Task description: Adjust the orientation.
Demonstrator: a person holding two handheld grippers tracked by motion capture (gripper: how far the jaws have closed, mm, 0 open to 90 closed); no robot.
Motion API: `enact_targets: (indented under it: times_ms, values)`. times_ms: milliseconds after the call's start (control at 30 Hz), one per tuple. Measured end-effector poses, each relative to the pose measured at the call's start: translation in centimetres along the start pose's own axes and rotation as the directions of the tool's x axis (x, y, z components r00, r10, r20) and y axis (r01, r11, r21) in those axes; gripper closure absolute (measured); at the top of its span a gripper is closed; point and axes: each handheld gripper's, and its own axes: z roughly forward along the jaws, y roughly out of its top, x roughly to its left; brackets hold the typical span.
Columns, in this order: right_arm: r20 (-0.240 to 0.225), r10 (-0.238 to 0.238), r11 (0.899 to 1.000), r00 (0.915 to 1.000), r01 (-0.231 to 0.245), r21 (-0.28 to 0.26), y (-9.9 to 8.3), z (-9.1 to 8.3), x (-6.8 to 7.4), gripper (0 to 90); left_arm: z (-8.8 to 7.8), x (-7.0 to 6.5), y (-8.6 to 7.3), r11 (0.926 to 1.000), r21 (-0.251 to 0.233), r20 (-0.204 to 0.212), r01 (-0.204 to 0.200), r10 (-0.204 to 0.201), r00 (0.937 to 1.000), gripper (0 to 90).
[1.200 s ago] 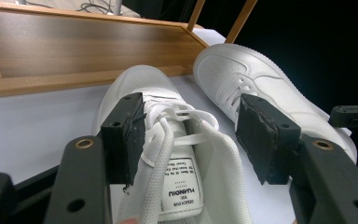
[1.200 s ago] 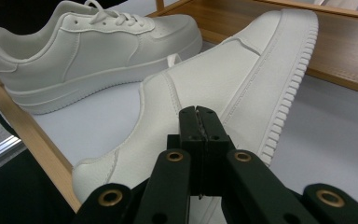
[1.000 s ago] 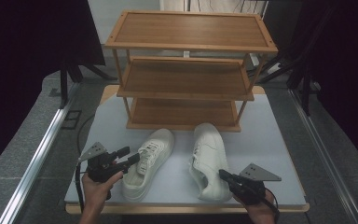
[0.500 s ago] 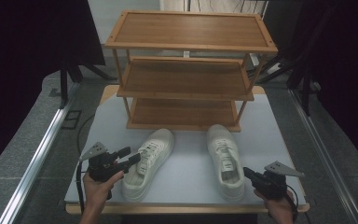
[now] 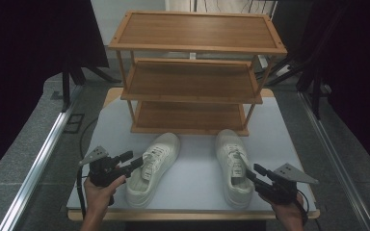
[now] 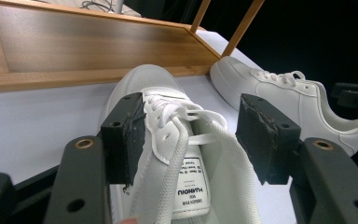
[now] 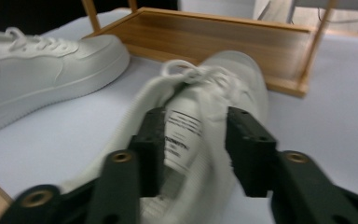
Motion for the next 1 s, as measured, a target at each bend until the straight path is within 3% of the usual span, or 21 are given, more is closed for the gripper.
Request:
enact_targets:
  times_ms: [100,200,267,333,433,567,667,733,867,1000]
  values:
    - [0.009,-0.030,0.999,0.9995,0.029,0.029,0.5,1.3,0.6,49.6,0.1,-0.1,0.0,1.0000,0.002,0.002,-0.001,0.001,1.0000,41.7]
    - [0.055,-0.037,0.997,0.9978,0.033,0.064,0.6,2.6,0.4,48.8,0.0,0.0,0.0,1.0000,0.003,-0.002,-0.002,0.002,1.0000,41.7]
    - [0.062,-0.010,0.998,0.9981,0.006,0.063,0.7,3.1,0.0,51.7,0.1,0.1,0.0,1.0000,0.002,-0.001,0.001,-0.001,1.0000,41.6]
    - [0.060,-0.014,0.998,0.9981,0.010,0.070,0.7,3.4,-0.2,53.3,0.1,0.1,-0.1,1.0000,0.005,-0.001,0.002,-0.002,1.0000,41.7]
    - [0.094,-0.037,0.994,0.9949,0.027,0.101,0.7,5.0,-0.8,61.9,0.3,0.1,-0.2,0.9999,0.013,0.001,0.002,-0.002,1.0000,41.6]
    - [0.056,-0.058,0.995,0.9968,0.052,0.091,0.7,4.8,-1.3,70.7,0.4,0.1,-0.2,0.9999,0.015,0.003,0.002,-0.002,1.0000,41.6]
    - [0.010,-0.042,0.996,0.9991,0.041,0.078,0.7,4.3,-2.5,76.1,0.4,0.1,-0.2,0.9999,0.017,0.005,0.002,-0.002,1.0000,41.6]
    - [0.000,-0.058,0.996,0.9983,0.058,0.070,0.7,4.0,-3.5,78.5,0.3,0.2,-0.2,0.9999,0.015,0.004,0.004,-0.004,1.0000,41.5]
    - [-0.048,-0.040,0.997,0.9980,0.043,0.059,0.7,3.9,-5.2,78.6,0.1,0.4,-0.1,0.9999,0.007,-0.001,0.010,-0.010,1.0000,41.5]
    - [-0.063,-0.036,0.998,0.9974,0.040,0.051,0.6,3.9,-5.3,78.0,0.1,0.4,-0.2,0.9999,0.013,-0.003,0.010,-0.010,0.9999,41.5]
